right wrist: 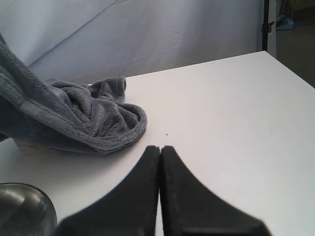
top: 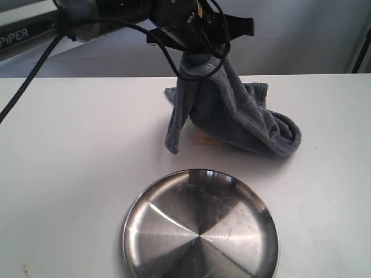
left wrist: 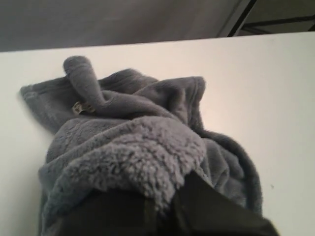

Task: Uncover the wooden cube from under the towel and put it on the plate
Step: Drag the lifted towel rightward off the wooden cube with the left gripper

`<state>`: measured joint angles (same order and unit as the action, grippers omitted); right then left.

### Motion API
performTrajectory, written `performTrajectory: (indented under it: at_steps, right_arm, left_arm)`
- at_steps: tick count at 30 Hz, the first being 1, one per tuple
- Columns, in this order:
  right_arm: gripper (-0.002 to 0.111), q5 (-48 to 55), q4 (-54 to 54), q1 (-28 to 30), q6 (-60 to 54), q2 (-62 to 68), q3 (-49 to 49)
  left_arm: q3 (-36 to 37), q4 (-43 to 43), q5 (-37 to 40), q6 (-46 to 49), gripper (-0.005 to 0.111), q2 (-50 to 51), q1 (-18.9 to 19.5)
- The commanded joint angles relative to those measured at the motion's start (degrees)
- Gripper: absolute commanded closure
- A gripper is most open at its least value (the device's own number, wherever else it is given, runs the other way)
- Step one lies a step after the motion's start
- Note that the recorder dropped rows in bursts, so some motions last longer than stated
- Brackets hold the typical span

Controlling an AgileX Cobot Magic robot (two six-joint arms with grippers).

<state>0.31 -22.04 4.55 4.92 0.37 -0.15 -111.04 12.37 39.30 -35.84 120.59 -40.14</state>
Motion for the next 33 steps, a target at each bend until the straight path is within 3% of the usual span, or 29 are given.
performTrajectory:
  at_steps: [1, 10, 15, 25, 33]
  right_arm:
    - [0.105, 0.68, -0.28, 0.0, 0.23, -0.37, 0.15]
    - [0.105, 0.68, -0.28, 0.0, 0.23, -0.37, 0.15]
    - [0.105, 0.68, -0.28, 0.0, 0.23, -0.37, 0.15]
    - [0.105, 0.68, -0.28, 0.0, 0.23, -0.37, 0.15]
    - [0.105, 0.68, -0.28, 0.0, 0.23, -0.37, 0.15]
  left_arm:
    - [-1.78, -0.12, -6.97, 0.59, 0.107, -1.07, -0.76]
    - [-4.43, -1.63, -16.98, 0.81, 0.107, -1.07, -1.16]
    - [-4.43, -2.9, -23.7, 0.81, 0.107, -0.12, -3.56]
    - [-4.43, -2.8, -37.58, 0.81, 0.107, 8.02, -15.68]
    - [-4.43, -2.8, -35.3, 0.7, 0.107, 14.1, -21.32]
